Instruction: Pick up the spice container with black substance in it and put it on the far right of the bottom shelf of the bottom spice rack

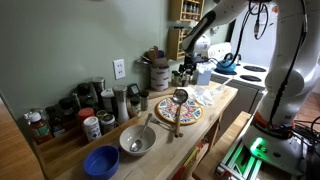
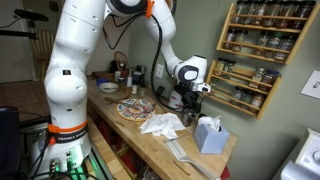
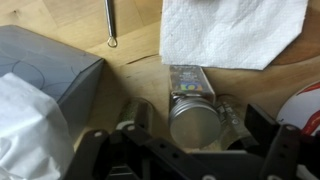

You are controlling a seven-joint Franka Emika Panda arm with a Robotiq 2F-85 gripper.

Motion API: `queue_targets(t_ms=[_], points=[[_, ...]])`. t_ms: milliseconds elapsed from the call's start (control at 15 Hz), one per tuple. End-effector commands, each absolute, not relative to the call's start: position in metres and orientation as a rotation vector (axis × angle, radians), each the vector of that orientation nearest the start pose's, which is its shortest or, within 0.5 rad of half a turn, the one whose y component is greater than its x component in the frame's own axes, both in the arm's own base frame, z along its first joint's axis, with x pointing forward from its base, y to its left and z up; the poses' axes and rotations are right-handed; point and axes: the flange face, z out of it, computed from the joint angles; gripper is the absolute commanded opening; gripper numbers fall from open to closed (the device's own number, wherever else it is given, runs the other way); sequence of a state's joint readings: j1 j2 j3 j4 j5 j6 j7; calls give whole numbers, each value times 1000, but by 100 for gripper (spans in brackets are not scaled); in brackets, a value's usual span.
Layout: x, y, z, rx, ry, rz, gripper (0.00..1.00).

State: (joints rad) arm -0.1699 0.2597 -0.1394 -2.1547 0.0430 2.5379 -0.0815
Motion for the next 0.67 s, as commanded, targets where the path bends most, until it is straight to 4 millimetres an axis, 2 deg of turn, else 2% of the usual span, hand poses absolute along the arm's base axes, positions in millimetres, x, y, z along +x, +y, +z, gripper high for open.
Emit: queue_targets(t_ms=[0,67,400,600], points=[[553,-179,284,-3136,405,-207,70],[554,-179,284,-3136,404,-208,60],[552,-181,284,-3143,410,-219,24],[542,-178,295,-3165,361,-236,24]])
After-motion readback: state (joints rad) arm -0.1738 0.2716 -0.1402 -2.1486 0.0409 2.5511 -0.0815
